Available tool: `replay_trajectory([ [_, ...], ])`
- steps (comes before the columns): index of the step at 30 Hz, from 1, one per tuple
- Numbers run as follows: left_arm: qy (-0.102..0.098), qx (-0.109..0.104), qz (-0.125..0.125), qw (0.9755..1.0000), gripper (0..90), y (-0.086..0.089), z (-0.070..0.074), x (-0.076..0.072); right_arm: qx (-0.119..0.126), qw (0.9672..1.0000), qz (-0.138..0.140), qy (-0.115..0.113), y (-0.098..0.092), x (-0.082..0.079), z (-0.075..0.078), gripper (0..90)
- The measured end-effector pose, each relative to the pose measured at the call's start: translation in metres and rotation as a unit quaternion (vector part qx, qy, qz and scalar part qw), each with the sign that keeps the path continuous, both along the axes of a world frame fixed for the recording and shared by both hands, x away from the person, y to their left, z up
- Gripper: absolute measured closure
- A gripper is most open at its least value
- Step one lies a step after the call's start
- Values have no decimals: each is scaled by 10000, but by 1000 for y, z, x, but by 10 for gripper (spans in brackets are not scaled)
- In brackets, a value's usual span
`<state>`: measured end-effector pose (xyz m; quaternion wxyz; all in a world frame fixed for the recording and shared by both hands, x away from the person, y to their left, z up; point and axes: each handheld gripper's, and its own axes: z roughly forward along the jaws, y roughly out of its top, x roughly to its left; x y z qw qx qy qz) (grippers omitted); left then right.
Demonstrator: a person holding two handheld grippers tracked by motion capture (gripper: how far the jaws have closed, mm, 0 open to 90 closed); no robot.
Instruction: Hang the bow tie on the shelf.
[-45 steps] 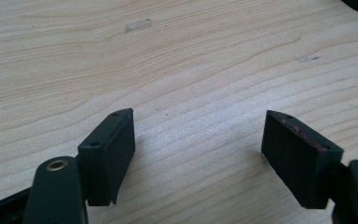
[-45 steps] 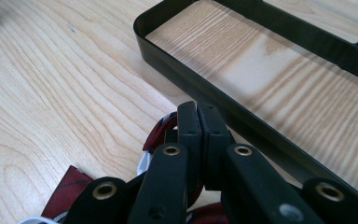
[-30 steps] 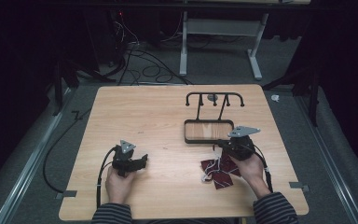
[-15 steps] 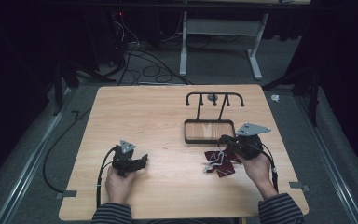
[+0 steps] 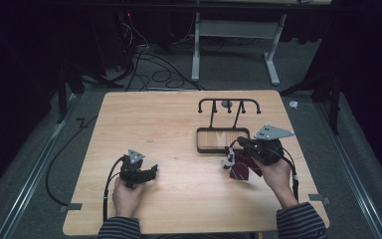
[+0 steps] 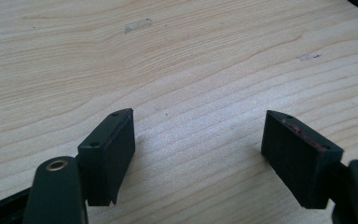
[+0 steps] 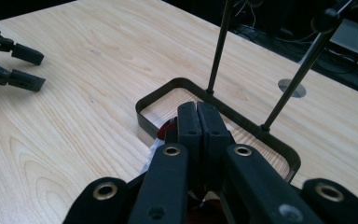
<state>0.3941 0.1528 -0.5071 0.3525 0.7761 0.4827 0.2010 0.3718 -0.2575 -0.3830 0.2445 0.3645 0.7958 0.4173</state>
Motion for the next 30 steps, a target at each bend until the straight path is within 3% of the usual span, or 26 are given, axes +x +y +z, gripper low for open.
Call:
replay_trajectory([
  [17,-4,1,5,10000,264,0,0,0,97,9998,26,-155,2,4,15,900],
  [30,-3,1,3,10000,264,0,0,0,114,9999,55,-107,3,10,23,900],
])
